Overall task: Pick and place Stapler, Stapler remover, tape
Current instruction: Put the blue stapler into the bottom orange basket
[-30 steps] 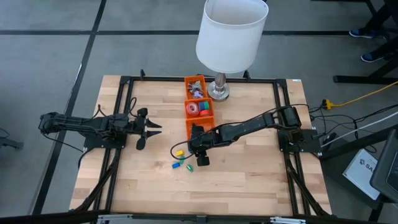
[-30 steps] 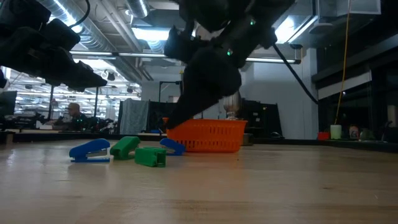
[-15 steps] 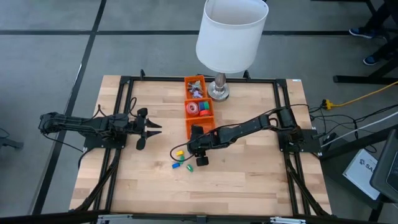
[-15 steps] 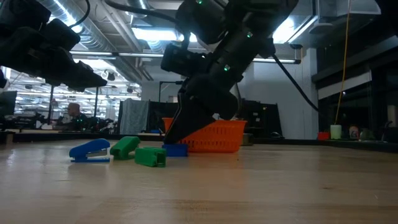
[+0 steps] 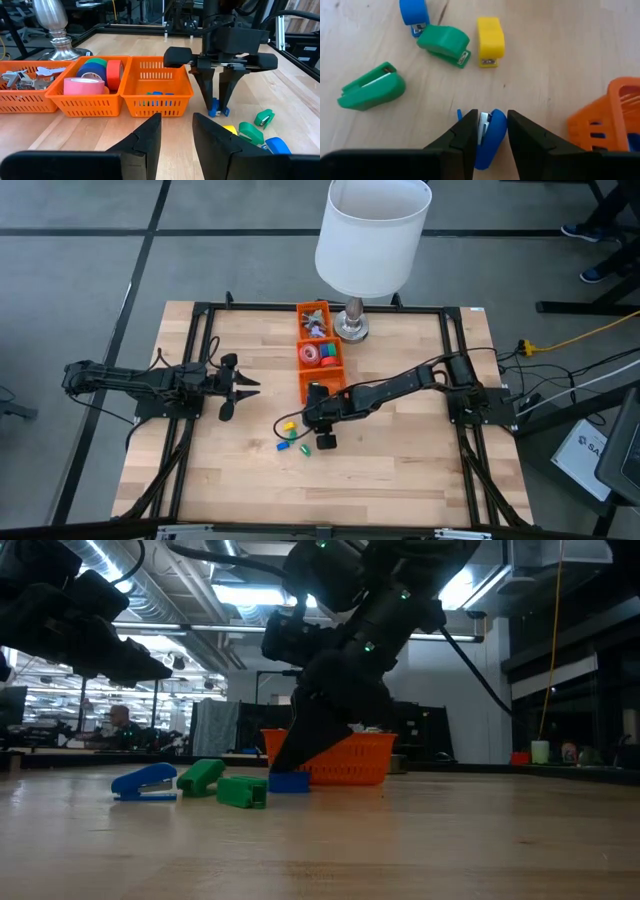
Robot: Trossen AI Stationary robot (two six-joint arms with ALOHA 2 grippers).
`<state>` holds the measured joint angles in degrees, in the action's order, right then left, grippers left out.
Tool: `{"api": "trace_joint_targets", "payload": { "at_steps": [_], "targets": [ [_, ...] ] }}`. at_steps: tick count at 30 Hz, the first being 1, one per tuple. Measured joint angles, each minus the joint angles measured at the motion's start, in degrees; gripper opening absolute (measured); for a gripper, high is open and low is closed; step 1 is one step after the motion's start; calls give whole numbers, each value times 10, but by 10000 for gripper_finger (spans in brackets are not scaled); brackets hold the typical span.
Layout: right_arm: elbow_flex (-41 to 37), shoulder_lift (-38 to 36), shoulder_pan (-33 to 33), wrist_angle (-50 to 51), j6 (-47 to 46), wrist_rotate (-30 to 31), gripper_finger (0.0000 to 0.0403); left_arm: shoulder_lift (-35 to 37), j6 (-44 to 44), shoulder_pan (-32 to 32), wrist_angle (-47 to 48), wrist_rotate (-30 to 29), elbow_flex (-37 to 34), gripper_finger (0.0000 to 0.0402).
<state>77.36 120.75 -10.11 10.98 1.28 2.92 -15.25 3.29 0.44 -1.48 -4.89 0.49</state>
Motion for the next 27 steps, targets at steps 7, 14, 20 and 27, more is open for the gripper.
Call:
{"api": "trace_joint_targets", "payload": {
  "at_steps": [7,14,20,27],
  "targets": [
    [0,0,-17,18,-9,-1,106,0,0,0,0,0,0,110],
    [0,-1,-27,31,-11,0,76,0,0,0,0,0,0,107],
    [1,-2,-27,26,-9,-2,45,0,0,0,0,0,0,107],
    [-1,-14,-19,19,9,-47,69,0,0,0,0,0,0,110]
  ]
}}
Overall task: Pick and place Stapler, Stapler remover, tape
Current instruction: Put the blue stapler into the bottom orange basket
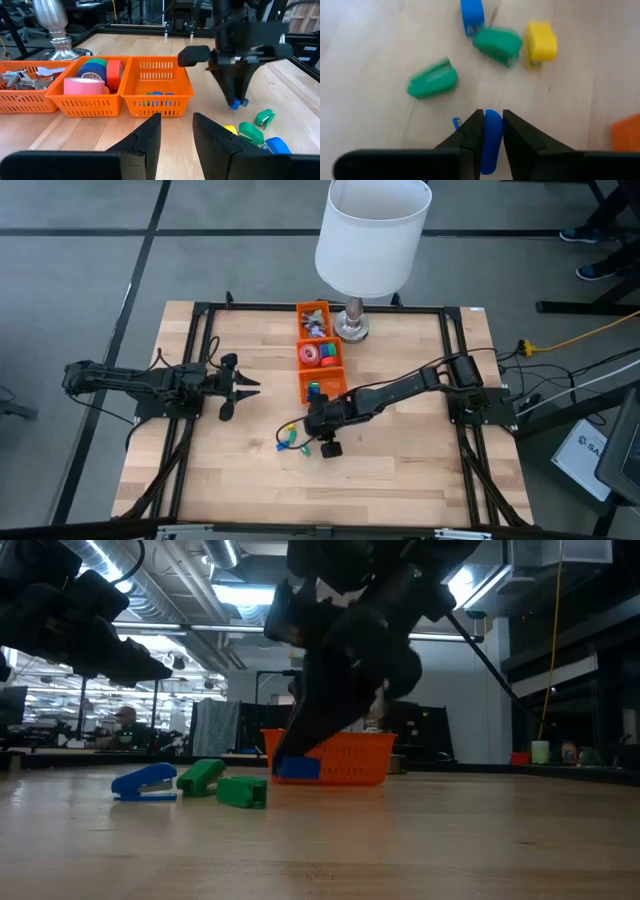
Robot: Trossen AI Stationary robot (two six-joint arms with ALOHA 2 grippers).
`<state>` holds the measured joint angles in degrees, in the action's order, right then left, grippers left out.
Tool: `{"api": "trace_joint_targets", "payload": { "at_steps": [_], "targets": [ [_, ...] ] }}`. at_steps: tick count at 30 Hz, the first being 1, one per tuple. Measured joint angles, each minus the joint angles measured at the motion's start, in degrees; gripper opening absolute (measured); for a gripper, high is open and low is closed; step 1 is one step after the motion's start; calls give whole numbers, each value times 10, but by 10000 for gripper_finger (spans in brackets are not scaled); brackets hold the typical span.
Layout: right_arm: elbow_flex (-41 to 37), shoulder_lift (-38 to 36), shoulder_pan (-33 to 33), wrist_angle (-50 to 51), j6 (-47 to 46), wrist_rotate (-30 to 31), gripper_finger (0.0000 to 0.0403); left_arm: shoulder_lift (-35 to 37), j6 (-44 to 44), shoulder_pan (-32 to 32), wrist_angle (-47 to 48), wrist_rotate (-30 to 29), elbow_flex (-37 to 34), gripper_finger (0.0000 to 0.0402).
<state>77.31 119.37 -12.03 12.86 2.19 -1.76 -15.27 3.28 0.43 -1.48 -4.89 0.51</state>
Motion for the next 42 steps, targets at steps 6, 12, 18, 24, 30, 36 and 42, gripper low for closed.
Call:
{"api": "trace_joint_targets", "payload": {
  "at_steps": [6,12,18,24,30,36,42],
  "targets": [
    [0,-18,14,-4,13,-50,41,0,0,0,0,0,0,107],
    [1,-23,24,-10,19,-54,54,0,0,0,0,0,0,109],
    [0,-48,40,-4,15,-55,54,0,0,0,0,0,0,109],
    [1,-82,69,-9,14,-5,42,0,0,0,-1,0,0,108],
    [1,-85,105,-6,-1,68,56,0,0,0,0,0,0,109],
    [1,-84,132,10,-3,78,49,0,0,0,0,0,0,107],
    [1,-73,135,22,2,78,51,0,0,0,0,0,0,111]
  ]
}}
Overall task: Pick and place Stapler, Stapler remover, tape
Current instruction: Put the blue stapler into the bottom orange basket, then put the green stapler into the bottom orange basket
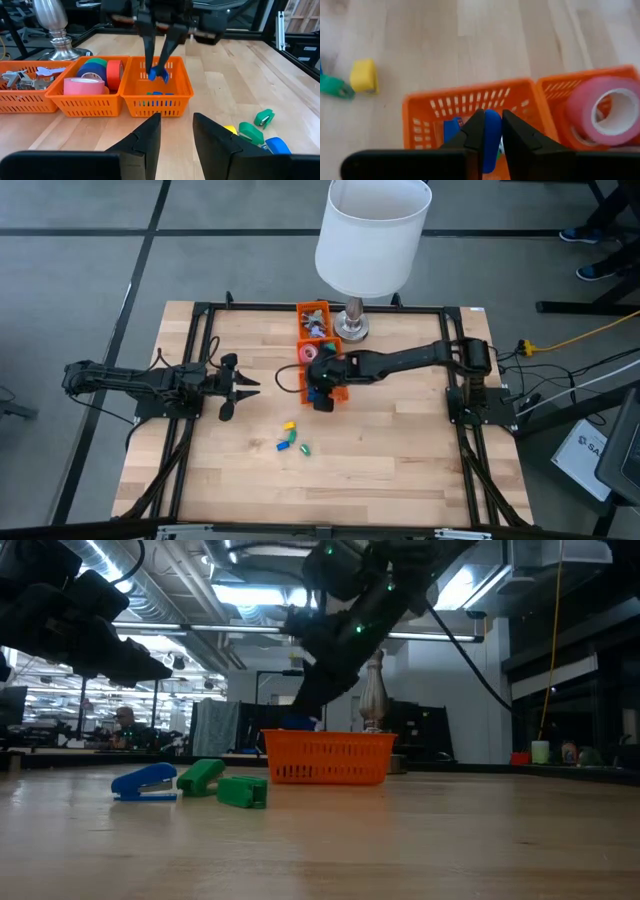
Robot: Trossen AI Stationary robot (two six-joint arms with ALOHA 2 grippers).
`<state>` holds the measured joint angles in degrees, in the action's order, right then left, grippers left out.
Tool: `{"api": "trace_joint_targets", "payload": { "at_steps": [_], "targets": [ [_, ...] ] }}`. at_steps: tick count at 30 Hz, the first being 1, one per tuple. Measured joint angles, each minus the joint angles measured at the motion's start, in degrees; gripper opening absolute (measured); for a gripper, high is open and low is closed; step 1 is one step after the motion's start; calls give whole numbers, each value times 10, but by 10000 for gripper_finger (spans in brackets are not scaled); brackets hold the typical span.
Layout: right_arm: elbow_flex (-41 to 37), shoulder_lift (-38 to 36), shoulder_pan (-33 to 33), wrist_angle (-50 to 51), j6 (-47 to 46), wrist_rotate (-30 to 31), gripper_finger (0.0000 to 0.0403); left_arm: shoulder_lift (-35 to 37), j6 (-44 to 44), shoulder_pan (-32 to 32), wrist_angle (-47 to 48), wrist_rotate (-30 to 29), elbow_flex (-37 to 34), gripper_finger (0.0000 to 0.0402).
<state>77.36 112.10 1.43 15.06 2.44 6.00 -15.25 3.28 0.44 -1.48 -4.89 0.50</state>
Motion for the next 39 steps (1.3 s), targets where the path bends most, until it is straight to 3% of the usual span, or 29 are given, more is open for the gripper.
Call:
{"api": "trace_joint_targets", "payload": {
  "at_steps": [10,28,39],
  "targets": [
    [0,33,0,-20,8,-1,57,0,0,0,0,0,0,110],
    [0,33,0,-33,-10,-2,154,0,0,0,0,0,0,109],
    [0,33,-44,-66,-6,-2,160,0,0,0,0,0,0,109]
  ]
}}
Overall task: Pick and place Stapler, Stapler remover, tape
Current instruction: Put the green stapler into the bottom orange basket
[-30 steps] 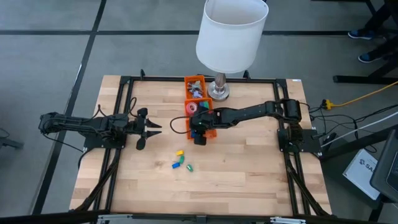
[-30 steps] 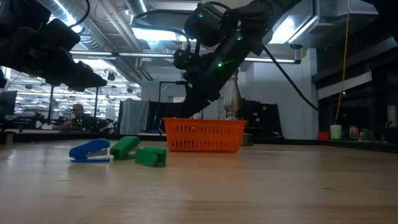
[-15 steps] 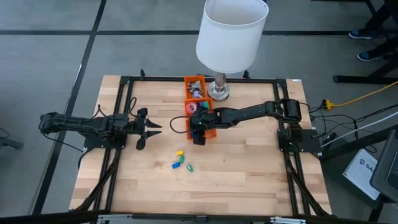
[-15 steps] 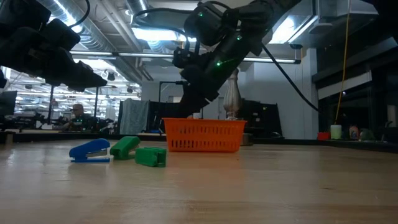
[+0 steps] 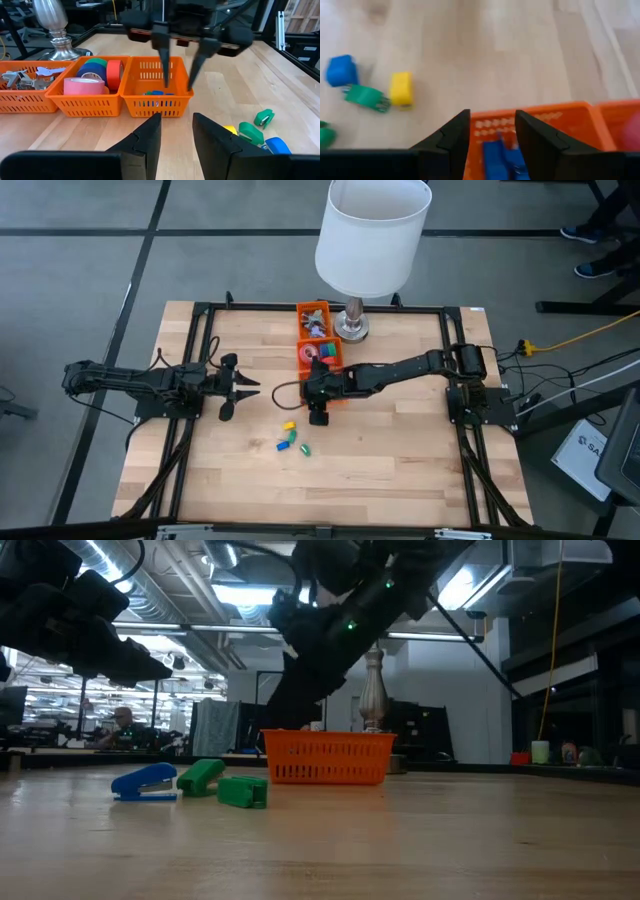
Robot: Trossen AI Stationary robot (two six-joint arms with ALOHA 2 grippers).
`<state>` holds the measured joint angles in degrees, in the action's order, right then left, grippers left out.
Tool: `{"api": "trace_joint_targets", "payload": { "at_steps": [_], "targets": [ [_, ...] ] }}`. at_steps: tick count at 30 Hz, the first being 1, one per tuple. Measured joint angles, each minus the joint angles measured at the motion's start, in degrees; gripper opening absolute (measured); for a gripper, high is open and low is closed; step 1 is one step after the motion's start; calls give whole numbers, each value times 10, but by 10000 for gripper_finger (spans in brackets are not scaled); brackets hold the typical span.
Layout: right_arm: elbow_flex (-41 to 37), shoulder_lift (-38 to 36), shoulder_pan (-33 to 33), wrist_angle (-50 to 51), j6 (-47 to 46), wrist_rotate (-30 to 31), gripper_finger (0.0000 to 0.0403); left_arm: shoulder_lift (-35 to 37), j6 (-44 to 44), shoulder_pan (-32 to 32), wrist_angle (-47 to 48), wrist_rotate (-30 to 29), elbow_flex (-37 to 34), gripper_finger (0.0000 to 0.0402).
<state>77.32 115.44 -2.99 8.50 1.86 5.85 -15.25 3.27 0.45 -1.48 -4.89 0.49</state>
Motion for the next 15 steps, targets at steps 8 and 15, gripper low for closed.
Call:
{"api": "trace_joint_targets", "payload": {
  "at_steps": [8,15],
  "targets": [
    [0,0,-52,-32,-2,1,161,0,0,0,0,0,0,108],
    [0,0,-96,-45,-1,1,161,0,0,0,0,0,0,109]
  ]
}}
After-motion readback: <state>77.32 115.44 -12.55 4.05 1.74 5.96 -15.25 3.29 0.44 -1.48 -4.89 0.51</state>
